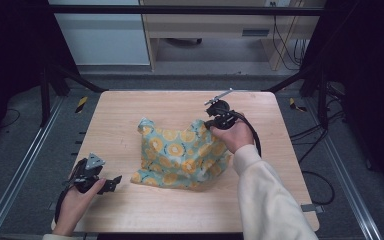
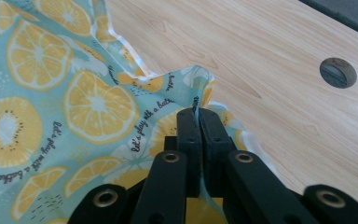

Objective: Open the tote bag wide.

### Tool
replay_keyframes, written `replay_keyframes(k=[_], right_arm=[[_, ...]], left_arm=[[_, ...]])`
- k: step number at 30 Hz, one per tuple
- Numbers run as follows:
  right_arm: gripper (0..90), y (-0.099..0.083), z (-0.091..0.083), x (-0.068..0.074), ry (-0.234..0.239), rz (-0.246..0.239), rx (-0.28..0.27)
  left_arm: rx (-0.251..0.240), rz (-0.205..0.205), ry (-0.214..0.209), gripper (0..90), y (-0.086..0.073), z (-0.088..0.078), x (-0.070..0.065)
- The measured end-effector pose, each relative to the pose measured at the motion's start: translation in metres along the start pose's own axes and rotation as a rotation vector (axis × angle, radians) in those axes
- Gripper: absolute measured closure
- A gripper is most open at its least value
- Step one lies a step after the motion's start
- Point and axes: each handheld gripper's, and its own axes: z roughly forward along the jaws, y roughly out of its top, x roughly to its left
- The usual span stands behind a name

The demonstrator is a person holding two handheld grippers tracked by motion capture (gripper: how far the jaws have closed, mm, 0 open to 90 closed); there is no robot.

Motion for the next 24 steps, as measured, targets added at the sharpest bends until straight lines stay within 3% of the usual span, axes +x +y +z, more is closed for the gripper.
replay_keyframes(k=[9, 24], right_arm=[[89.7, -0.004, -0.013, 0.012, 0.017, -0.021, -0.061], [90.0, -0.013, -0.049, 0.035, 0.064, -0.056, -0.197]], left_arm=[[-0.003, -0.004, 0.004, 6.9, 0.0, 0.0, 0.0], [0.002, 0.005, 0.006, 7.0, 0.0, 0.0, 0.0]])
